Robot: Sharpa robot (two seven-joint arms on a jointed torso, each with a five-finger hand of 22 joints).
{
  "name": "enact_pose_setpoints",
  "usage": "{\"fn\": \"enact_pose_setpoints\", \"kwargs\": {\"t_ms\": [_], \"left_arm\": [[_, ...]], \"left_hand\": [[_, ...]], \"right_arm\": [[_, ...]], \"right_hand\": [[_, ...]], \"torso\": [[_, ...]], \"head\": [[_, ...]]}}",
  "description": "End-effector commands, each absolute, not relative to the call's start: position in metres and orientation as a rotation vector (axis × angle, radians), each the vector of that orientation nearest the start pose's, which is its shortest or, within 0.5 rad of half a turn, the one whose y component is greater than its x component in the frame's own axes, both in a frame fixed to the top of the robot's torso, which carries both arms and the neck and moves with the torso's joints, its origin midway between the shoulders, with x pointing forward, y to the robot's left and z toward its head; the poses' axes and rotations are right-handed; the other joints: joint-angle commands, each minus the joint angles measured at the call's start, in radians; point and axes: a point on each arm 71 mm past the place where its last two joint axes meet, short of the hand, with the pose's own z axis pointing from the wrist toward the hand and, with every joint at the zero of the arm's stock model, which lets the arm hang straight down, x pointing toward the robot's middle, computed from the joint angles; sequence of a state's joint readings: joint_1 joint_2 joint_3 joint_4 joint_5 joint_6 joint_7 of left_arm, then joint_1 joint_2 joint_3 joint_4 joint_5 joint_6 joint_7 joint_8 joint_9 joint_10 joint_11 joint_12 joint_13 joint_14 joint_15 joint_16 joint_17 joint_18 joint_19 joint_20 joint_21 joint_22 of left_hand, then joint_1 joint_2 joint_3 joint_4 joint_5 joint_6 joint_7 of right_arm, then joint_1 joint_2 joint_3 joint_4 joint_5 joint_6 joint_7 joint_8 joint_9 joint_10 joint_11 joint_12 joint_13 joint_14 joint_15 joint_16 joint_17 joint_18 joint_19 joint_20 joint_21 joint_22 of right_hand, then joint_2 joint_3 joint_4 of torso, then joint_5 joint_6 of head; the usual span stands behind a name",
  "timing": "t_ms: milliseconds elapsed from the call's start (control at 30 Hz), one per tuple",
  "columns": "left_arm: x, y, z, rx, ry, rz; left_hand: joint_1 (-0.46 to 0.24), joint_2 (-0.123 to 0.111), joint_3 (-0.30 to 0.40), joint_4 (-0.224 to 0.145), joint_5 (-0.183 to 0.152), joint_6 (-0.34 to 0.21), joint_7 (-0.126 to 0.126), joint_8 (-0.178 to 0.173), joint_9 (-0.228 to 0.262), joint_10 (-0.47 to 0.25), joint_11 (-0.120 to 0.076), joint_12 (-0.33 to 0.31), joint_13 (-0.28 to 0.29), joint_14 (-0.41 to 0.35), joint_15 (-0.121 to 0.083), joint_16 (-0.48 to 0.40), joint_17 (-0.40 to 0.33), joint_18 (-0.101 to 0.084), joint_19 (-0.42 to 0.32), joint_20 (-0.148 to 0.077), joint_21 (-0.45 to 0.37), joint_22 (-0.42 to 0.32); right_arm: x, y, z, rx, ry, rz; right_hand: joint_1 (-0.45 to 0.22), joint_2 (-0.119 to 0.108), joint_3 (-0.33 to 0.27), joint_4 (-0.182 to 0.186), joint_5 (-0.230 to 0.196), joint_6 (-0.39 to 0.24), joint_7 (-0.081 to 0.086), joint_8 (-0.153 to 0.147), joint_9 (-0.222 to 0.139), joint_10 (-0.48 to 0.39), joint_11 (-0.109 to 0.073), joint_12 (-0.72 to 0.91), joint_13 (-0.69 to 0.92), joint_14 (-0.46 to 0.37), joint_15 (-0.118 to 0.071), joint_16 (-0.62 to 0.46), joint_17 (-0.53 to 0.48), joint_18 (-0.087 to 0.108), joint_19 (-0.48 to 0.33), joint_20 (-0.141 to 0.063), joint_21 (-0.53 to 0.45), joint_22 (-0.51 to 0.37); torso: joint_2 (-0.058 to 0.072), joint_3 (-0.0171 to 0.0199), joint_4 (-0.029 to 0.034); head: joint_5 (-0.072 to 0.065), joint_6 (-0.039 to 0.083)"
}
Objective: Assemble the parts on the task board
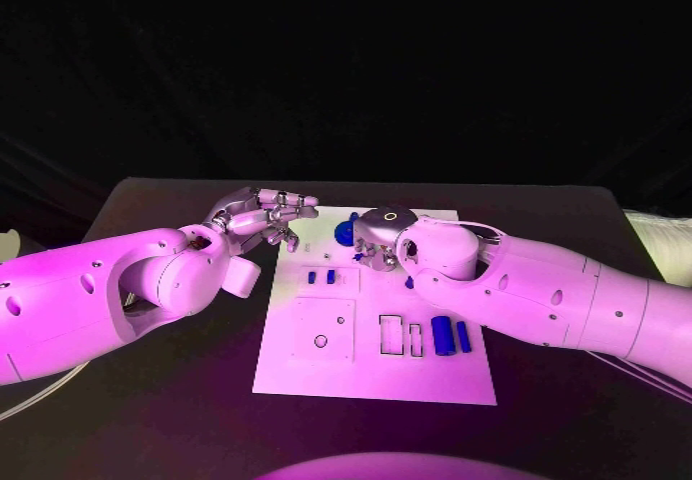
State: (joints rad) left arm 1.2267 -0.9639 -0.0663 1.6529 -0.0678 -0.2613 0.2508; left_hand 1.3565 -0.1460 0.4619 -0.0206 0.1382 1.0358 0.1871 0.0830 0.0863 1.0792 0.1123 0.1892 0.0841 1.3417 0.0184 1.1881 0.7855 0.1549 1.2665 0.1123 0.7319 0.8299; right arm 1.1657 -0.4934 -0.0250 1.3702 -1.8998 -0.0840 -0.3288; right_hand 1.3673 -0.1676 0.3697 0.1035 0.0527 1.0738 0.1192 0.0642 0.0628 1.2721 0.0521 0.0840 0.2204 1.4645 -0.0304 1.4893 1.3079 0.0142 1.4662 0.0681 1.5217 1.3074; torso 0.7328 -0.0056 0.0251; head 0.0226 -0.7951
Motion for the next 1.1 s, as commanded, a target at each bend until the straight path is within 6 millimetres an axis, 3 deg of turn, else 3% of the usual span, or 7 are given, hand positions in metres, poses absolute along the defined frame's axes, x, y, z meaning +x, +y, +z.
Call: {"fn": "enact_pose_setpoints", "kwargs": {"t_ms": [33, 600, 1100], "left_arm": [[0.4623, 0.2229, -0.1732, -1.083, 1.608, -1.515], [0.4635, 0.2249, -0.1738, -1.087, 1.607, -1.508], [0.4638, 0.2250, -0.1740, -1.088, 1.608, -1.506]], "left_hand": [[0.003, 0.009, -0.005, -0.002, 0.001, -0.004, -0.001, 0.001, -0.002, -0.009, 0.001, 0.005, -0.001, -0.005, 0.003, 0.003, -0.001, 0.017, -0.002, 0.006, -0.004, -0.002], [0.005, 0.010, -0.005, -0.003, 0.001, -0.006, 0.000, 0.001, -0.002, -0.011, 0.002, 0.007, -0.001, -0.005, 0.003, 0.003, -0.001, 0.018, -0.002, 0.006, -0.005, -0.002], [0.011, 0.013, -0.002, -0.007, 0.002, -0.007, 0.000, 0.002, -0.003, -0.014, 0.002, 0.011, -0.002, -0.006, 0.003, 0.003, -0.003, 0.018, -0.002, 0.006, -0.005, -0.002]], "right_arm": [[0.4906, -0.0699, -0.2150, -0.588, 1.698, 0.362], [0.4855, -0.0716, -0.2097, -0.579, 1.646, 0.412], [0.4833, -0.0698, -0.2096, -0.599, 1.644, 0.440]], "right_hand": [[-0.008, -0.002, -0.005, -0.001, -0.004, -0.006, 0.003, -0.003, 0.002, -0.007, 0.000, -0.003, -0.001, 0.083, 0.006, 0.002, 0.156, 0.004, 0.064, 0.009, -0.004, 0.200], [0.008, 0.015, 0.002, -0.003, -0.004, 0.026, 0.005, 0.009, 0.009, 0.002, 0.001, 0.005, 0.002, 0.082, 0.008, 0.002, 0.155, 0.004, 0.065, 0.013, -0.004, 0.200], [0.035, 0.046, 0.021, -0.015, -0.004, 0.084, -0.012, 0.025, 0.016, 0.032, -0.014, 0.012, 0.004, 0.083, -0.004, 0.004, 0.157, 0.004, 0.066, 0.005, -0.002, 0.202]], "torso": [[0.001, 0.0003, 0.0003], [0.000, 0.0003, -0.0006], [0.001, 0.0002, -0.0001]], "head": [[-0.001, -0.001], [0.000, -0.003], [-0.001, -0.005]]}}
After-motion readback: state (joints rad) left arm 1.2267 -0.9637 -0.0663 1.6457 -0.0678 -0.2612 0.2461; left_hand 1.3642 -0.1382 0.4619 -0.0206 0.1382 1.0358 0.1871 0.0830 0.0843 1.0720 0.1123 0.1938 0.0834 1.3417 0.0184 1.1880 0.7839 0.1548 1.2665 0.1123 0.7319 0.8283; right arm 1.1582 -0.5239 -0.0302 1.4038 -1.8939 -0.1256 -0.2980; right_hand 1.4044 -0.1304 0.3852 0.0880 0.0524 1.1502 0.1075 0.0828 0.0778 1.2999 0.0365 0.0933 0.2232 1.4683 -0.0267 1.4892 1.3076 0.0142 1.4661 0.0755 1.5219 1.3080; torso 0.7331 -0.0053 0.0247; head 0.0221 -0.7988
